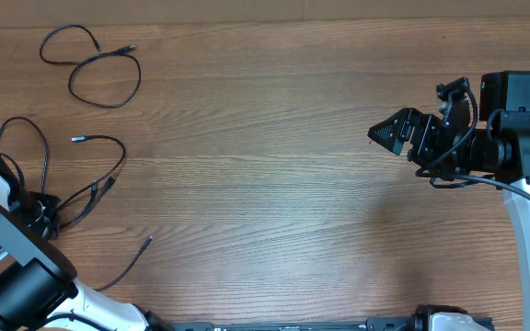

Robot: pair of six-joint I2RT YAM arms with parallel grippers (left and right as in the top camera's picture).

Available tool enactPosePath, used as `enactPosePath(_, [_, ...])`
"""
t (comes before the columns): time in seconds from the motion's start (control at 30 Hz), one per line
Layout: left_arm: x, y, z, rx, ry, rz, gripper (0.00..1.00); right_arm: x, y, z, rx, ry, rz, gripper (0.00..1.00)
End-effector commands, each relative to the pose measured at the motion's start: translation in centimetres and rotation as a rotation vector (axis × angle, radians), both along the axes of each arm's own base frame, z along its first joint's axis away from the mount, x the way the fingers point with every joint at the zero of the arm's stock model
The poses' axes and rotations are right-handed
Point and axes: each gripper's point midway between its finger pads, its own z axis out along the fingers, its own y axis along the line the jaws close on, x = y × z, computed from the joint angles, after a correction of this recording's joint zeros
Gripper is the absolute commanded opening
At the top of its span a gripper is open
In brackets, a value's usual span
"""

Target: Untangle cables

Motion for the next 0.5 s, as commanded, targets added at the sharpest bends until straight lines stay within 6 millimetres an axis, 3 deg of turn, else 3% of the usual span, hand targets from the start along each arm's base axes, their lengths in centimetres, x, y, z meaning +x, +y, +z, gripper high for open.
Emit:
enactPosePath(0.0, [0.2, -1.1, -0.5, -0.049, -0.02, 0.026, 0.04, 0.4, -0.2, 0.4, -0.007, -0.017, -0.006, 1.0])
enactPosePath(0.27, [-1.0, -1.8, -1.5, -0.056, 0.015, 0.046, 0.04, 0.4, -0.2, 0.4, -0.007, -0.017, -0.006, 1.0])
enactPosePath(0.47, [-0.4, -1.1, -1.8, -0.028, -0.012, 0.034, 0.04, 0.2, -0.2, 0.3, -0.006, -0.008, -0.006, 1.0])
